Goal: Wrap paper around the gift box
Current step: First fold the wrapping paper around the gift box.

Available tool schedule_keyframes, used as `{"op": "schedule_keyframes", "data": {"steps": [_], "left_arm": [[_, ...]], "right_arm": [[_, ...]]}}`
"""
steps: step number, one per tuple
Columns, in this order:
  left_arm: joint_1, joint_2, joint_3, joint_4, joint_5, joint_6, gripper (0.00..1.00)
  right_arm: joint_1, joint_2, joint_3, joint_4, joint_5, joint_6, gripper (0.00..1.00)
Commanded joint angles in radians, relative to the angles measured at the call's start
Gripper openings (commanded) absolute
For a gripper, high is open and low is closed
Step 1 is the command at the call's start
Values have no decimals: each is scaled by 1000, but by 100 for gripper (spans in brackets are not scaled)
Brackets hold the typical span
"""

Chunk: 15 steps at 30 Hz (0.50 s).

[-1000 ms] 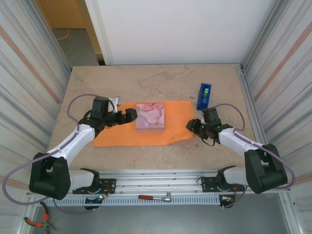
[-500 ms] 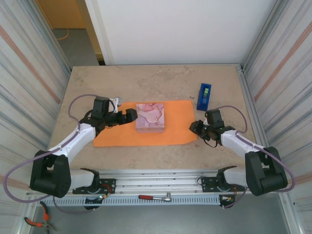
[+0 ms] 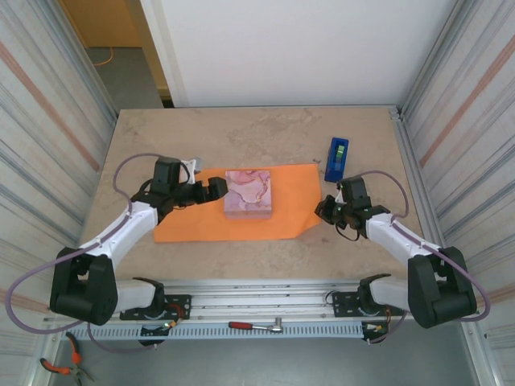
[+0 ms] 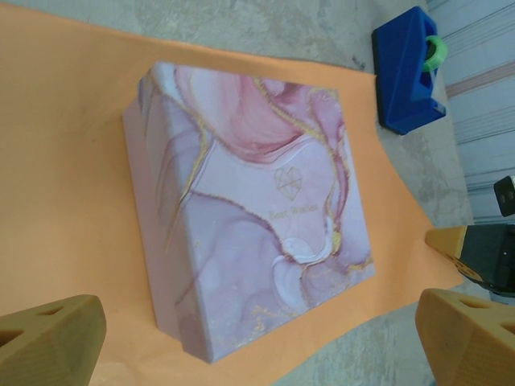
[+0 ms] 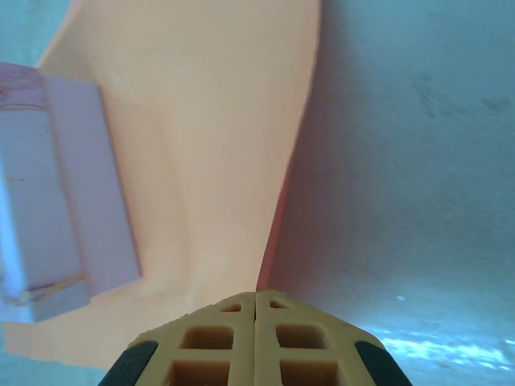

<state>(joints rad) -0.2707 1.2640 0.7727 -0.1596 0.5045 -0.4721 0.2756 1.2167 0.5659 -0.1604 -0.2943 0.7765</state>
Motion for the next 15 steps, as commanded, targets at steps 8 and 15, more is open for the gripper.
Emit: {"op": "schedule_keyframes", "data": {"steps": [8, 15], "left_arm": [[-78, 70, 175, -18, 40, -53, 97], [-163, 164, 294, -20, 11, -73, 97]], "right_arm": [[182, 40, 210, -68, 3, 1, 0], [304, 81, 299, -52, 9, 4, 0]]}}
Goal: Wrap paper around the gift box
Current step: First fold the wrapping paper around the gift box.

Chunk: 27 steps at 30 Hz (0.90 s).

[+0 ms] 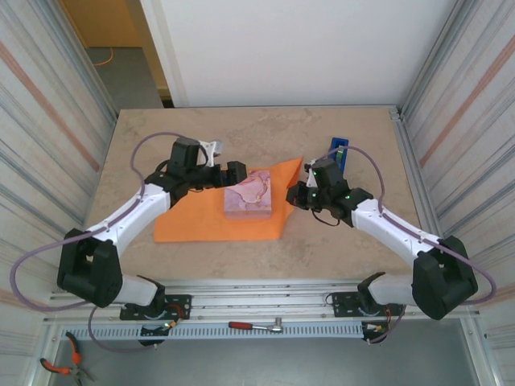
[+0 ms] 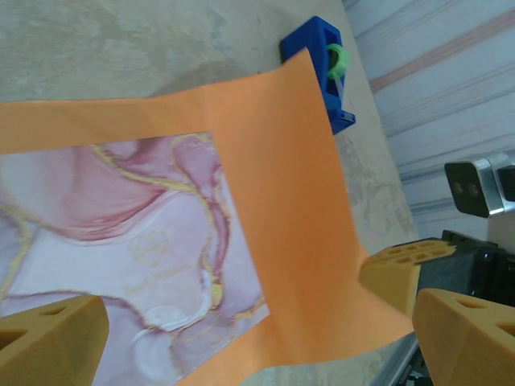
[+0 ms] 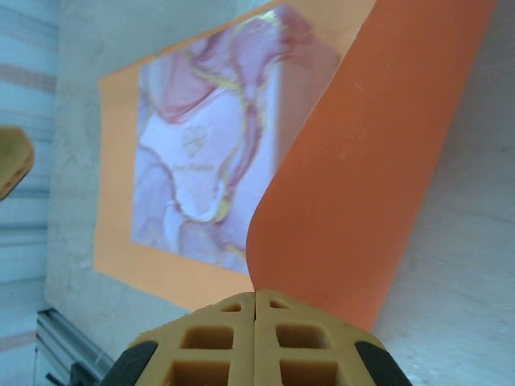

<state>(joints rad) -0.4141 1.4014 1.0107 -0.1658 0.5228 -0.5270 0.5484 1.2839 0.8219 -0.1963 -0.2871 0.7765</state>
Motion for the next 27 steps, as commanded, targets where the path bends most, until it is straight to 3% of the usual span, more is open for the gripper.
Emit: {"op": "schedule_keyframes", "data": {"steps": [1, 19, 27], "left_arm": [[-27, 39, 73, -15, -10, -20, 97], [-102, 195, 181, -8, -59, -25, 96], [-125, 255, 184, -5, -60, -27, 86]], "right_arm": [[44, 18, 53, -10, -2, 4, 0], [143, 80, 113, 34, -42, -14, 0], [149, 83, 114, 35, -38, -15, 0]]}}
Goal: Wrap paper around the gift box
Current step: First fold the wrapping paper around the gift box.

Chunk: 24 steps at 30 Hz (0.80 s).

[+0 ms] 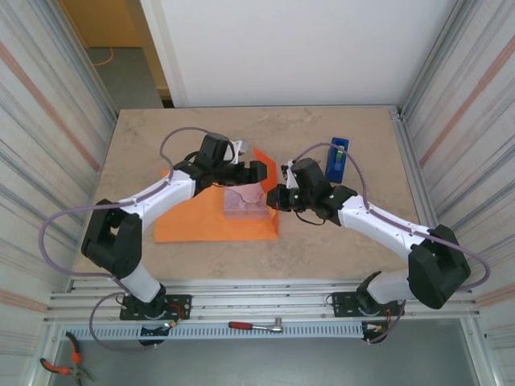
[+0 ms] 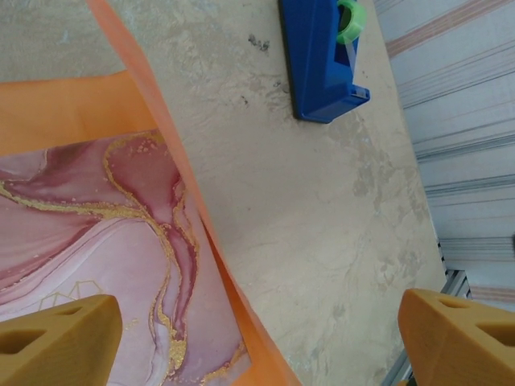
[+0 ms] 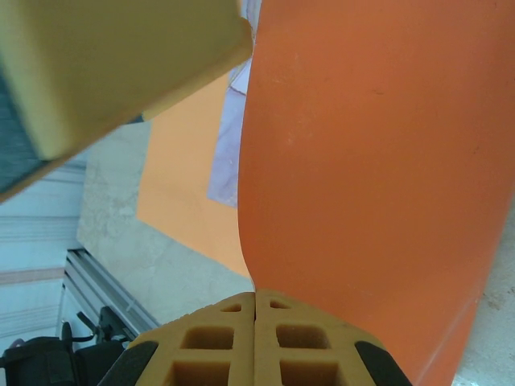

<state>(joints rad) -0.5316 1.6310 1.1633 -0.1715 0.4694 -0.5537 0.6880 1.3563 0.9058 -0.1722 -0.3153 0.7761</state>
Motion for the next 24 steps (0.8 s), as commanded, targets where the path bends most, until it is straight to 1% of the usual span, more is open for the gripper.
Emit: {"op": "schedule_keyframes", "data": {"steps": [1, 5, 8, 9, 11, 12, 13, 15, 16, 18, 20, 22, 24], "left_arm": [[-10, 33, 34, 4, -2, 0, 83], [-18, 61, 49, 6, 6, 8, 68], [-19, 78, 59, 6, 18, 5, 48], [-20, 83, 61, 7, 22, 5, 39], [-20, 86, 62, 5, 27, 11, 17], [-18, 85, 65, -2, 25, 18, 6], [-18, 84, 67, -8, 25, 26, 0], [-13, 75, 66, -23, 25, 41, 0], [-9, 68, 62, -25, 25, 47, 0], [-1, 51, 45, -26, 23, 55, 0], [11, 32, 29, -27, 20, 64, 0], [20, 18, 15, -27, 20, 72, 0], [28, 6, 3, -38, 15, 84, 0]], "right_arm": [[10, 11, 29, 11, -10, -14, 0], [10, 16, 32, 13, -12, -15, 0], [10, 22, 33, 14, -12, -15, 0], [9, 23, 34, 13, -12, -17, 0], [9, 26, 37, 11, -14, -19, 0], [8, 23, 40, 4, -13, -23, 5], [5, 21, 47, -9, -9, -30, 14], [-12, -3, 50, -29, 6, -41, 37], [-25, -21, 45, -29, 10, -42, 46], [-63, -52, 34, -32, 9, -38, 58], [-108, -72, 25, -30, -4, -29, 63], [-147, -72, 26, -38, -15, -21, 64], [-172, -53, 47, -62, 0, -19, 63]]}}
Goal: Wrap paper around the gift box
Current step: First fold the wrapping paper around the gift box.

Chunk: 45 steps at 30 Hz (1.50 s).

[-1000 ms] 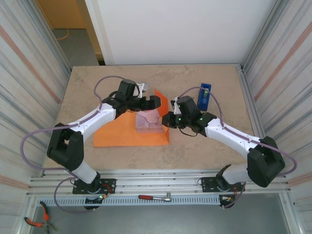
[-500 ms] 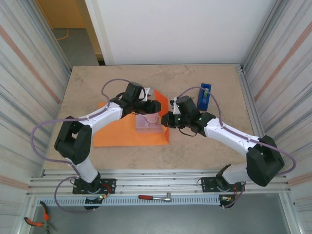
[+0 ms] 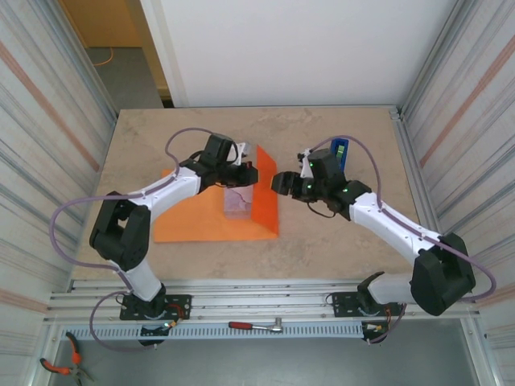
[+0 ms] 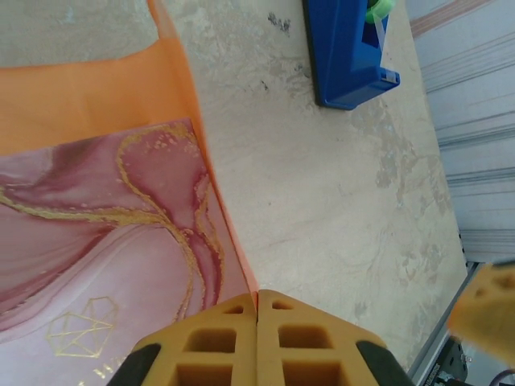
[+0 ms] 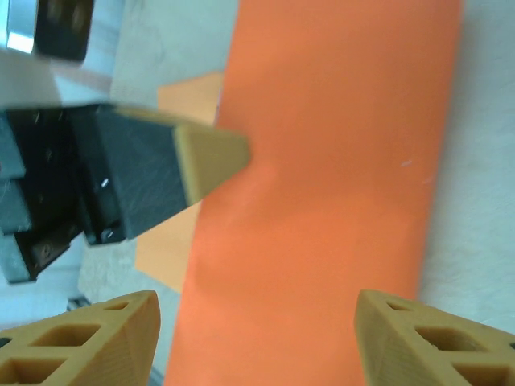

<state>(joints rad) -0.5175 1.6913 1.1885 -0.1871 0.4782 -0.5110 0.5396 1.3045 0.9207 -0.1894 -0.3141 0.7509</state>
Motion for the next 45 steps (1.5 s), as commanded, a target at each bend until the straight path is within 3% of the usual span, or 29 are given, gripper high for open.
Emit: {"op": "schedule_keyframes", "data": {"steps": [1, 4, 8, 10, 29, 35, 41, 45], "left_arm": [[14, -59, -27, -29, 0, 47, 0], [18, -72, -46, -34, -12, 58, 0], [22, -92, -70, -49, -39, 74, 0], [26, -101, -81, -52, -51, 82, 0], [84, -117, -151, -73, -90, 128, 0], [106, -138, -147, -87, -89, 145, 25], [165, -162, -165, -95, -117, 141, 65], [174, -155, -163, -102, -133, 146, 79]], "right_arm": [[-28, 10, 42, -56, 10, 5, 63], [-41, 68, 70, -54, -2, 1, 56], [-36, 170, 117, -28, -53, 7, 29], [-25, 218, 142, -17, -69, 7, 23], [84, 504, 235, 115, -96, 83, 19], [88, 533, 217, 121, -96, 87, 17], [89, 531, 185, 138, -92, 95, 17], [91, 533, 180, 141, -89, 97, 17]]}}
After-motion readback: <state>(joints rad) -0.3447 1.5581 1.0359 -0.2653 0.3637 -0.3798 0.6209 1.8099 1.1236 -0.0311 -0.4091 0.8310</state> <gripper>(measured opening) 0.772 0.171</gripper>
